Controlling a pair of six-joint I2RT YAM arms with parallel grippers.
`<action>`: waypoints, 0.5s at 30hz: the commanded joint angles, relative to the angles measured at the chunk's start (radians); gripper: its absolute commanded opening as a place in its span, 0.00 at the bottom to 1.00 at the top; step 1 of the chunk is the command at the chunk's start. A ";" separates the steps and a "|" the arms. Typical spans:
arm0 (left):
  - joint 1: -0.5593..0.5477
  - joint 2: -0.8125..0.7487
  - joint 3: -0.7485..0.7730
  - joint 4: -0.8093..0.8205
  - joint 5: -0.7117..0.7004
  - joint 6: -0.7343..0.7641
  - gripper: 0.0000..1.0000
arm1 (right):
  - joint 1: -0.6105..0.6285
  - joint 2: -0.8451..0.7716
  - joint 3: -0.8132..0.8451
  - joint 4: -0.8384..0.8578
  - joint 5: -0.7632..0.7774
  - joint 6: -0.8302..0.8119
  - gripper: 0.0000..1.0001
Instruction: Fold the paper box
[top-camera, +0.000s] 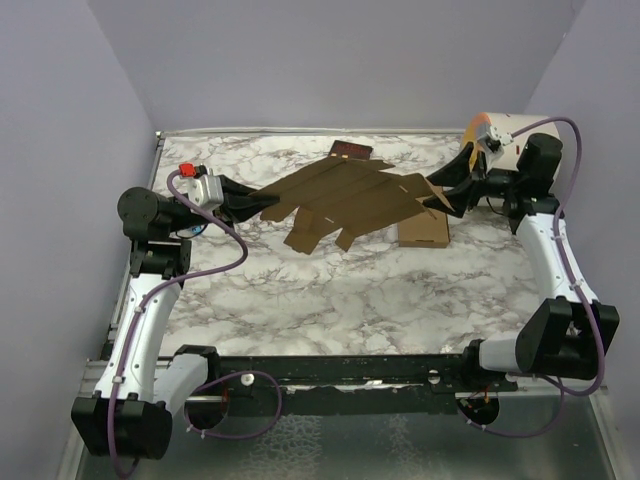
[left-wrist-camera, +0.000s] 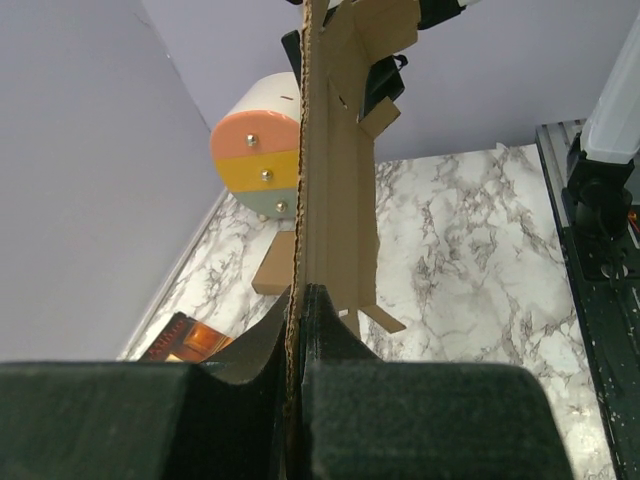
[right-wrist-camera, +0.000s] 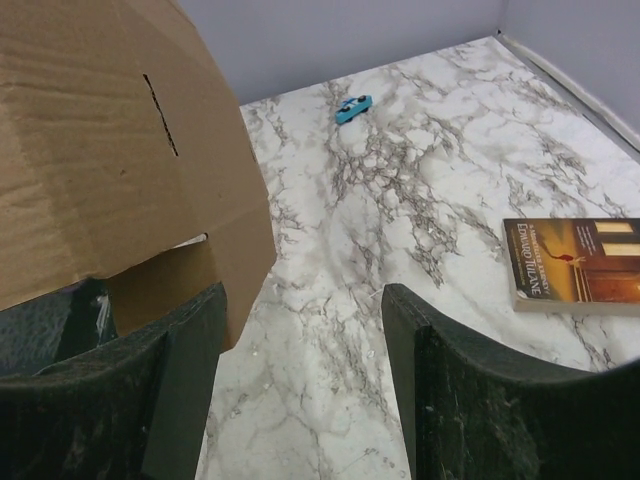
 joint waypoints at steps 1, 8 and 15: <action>0.006 -0.001 0.022 0.042 0.032 -0.011 0.00 | 0.020 -0.034 -0.008 0.007 -0.114 -0.011 0.64; 0.006 0.002 0.024 0.046 0.029 -0.015 0.00 | 0.038 -0.039 -0.014 0.002 -0.126 -0.002 0.65; 0.006 0.005 0.032 0.018 0.021 0.011 0.00 | 0.040 -0.043 -0.004 -0.013 -0.108 0.012 0.66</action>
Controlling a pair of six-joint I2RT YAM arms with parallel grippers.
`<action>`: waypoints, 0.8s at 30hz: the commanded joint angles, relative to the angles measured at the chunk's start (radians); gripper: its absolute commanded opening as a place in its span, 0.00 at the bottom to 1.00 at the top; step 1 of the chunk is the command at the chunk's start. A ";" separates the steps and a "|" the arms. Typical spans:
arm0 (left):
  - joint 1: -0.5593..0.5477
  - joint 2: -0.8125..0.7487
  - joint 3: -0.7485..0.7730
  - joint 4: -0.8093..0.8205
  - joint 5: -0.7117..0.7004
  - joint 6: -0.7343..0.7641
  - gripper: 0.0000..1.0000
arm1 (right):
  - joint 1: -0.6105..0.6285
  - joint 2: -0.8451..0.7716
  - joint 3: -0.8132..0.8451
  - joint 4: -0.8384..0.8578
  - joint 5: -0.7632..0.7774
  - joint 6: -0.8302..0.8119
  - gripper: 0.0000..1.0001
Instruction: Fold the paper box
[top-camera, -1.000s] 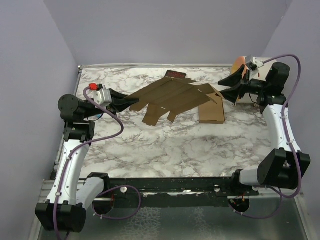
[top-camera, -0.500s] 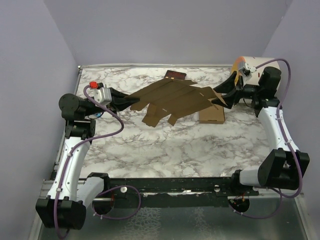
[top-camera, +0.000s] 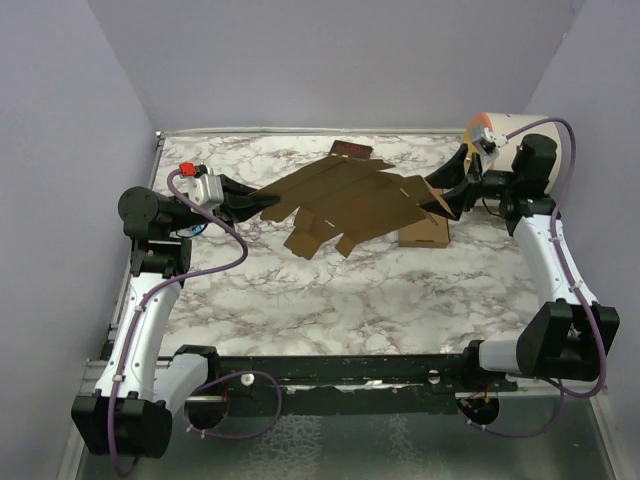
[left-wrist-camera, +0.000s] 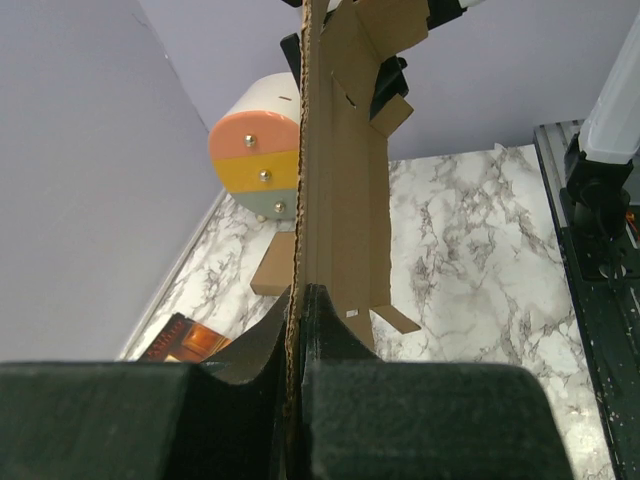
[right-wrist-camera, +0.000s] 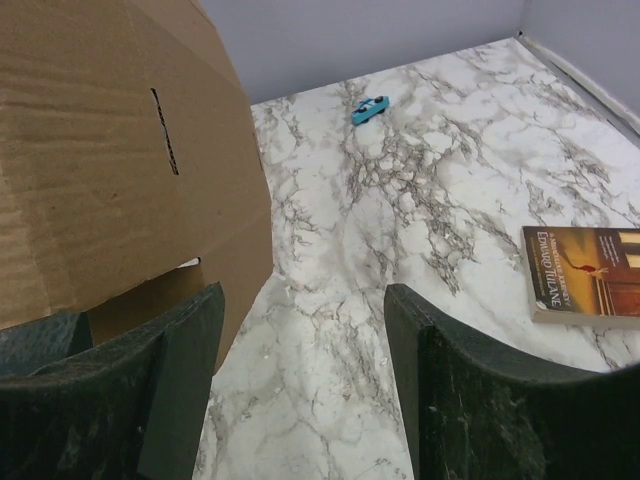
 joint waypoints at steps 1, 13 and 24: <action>0.006 -0.002 0.036 -0.022 0.014 0.041 0.00 | 0.002 -0.032 0.012 -0.018 -0.083 0.007 0.66; 0.006 -0.002 0.056 -0.087 0.011 0.097 0.00 | -0.060 -0.037 0.073 -0.276 -0.075 -0.211 0.70; 0.006 0.008 0.039 0.044 0.038 -0.012 0.00 | -0.005 0.018 0.062 -0.220 -0.083 -0.172 0.70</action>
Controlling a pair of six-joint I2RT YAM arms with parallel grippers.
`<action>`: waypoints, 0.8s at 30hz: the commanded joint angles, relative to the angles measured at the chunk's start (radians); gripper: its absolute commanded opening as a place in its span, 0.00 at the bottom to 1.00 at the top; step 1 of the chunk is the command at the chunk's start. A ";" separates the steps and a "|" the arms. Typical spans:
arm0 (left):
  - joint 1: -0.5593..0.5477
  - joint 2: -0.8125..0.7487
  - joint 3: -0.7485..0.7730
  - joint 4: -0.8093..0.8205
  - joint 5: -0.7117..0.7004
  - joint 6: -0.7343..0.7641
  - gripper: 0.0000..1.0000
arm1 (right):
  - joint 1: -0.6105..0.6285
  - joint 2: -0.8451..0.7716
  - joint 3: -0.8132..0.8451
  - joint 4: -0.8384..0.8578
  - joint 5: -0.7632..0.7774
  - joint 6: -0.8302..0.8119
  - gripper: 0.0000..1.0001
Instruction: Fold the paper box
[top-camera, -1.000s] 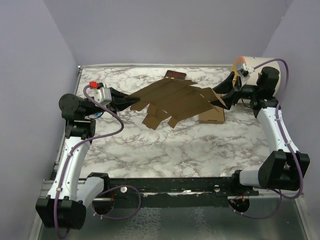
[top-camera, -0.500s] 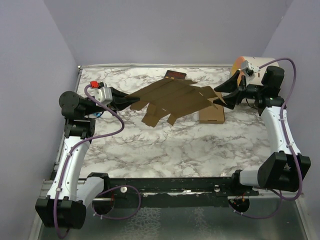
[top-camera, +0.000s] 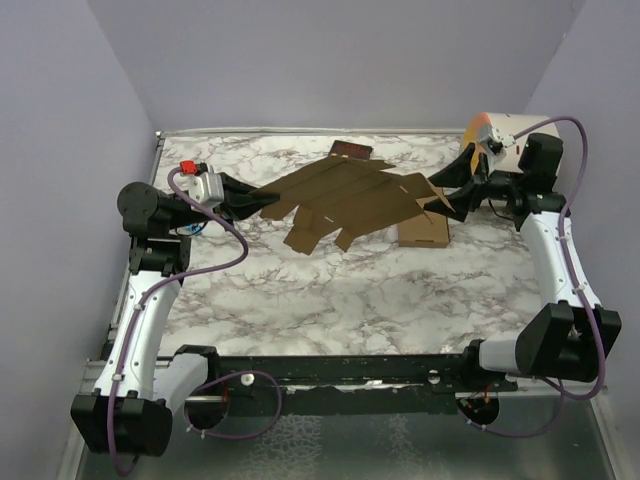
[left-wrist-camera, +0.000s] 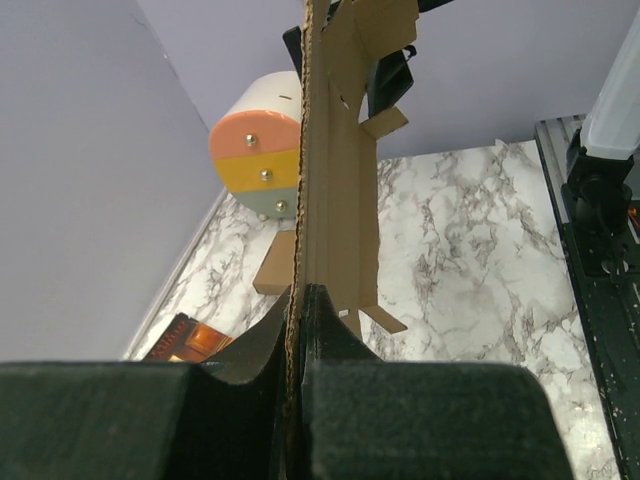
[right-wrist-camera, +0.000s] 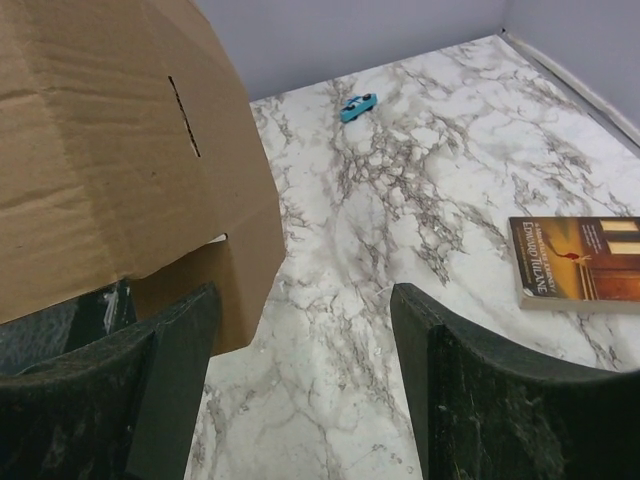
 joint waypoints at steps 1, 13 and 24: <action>0.006 0.001 0.011 0.109 0.034 -0.060 0.00 | 0.047 0.025 -0.003 0.014 -0.087 0.002 0.70; 0.006 0.008 0.003 0.175 0.031 -0.106 0.00 | 0.080 0.015 -0.060 0.147 -0.118 0.126 0.71; 0.006 0.035 -0.035 0.411 0.037 -0.292 0.00 | 0.116 0.019 -0.062 0.169 -0.152 0.130 0.50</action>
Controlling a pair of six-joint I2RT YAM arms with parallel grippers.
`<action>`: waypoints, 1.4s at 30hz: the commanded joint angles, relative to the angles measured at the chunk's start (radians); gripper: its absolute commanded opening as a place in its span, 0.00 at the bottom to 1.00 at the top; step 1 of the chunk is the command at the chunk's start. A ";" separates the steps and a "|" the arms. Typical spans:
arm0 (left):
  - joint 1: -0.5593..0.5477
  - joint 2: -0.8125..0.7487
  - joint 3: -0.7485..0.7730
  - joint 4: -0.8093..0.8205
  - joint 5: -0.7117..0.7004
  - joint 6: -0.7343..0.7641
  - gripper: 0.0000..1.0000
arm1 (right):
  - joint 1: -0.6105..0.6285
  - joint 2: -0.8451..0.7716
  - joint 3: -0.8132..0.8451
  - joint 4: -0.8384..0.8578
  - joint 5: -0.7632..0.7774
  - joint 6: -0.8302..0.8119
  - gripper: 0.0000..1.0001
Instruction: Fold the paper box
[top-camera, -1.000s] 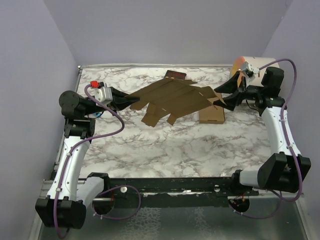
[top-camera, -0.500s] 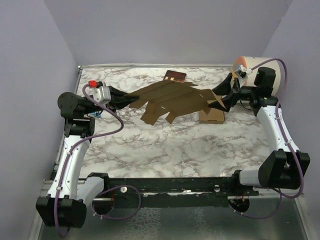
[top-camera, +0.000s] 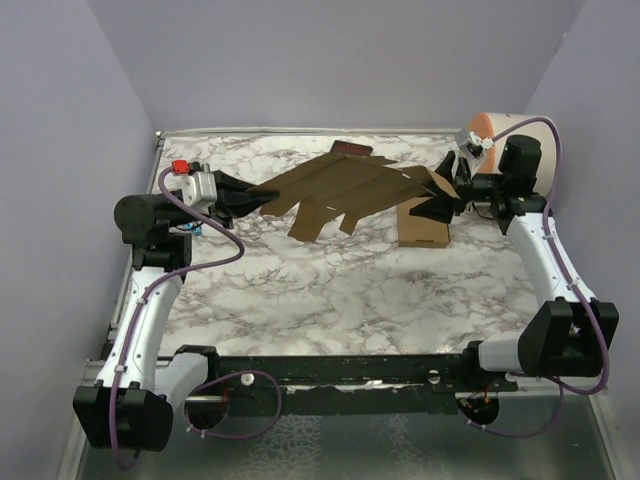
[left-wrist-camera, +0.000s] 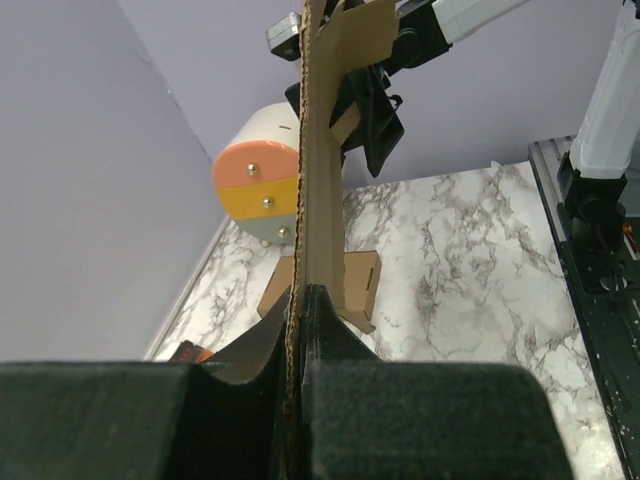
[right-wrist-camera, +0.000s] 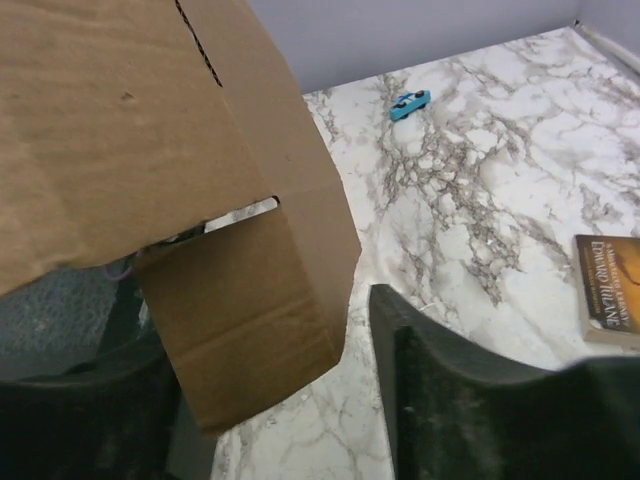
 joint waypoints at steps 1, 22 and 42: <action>0.002 0.011 -0.014 0.148 0.025 -0.094 0.00 | 0.006 -0.001 -0.007 0.037 -0.153 0.013 0.45; 0.031 -0.024 0.013 -0.162 -0.107 0.021 0.00 | -0.189 -0.033 0.089 -0.484 0.246 -0.517 0.92; 0.031 -0.037 -0.089 0.167 -0.160 -0.312 0.00 | -0.237 0.052 -0.183 1.428 0.077 1.523 0.87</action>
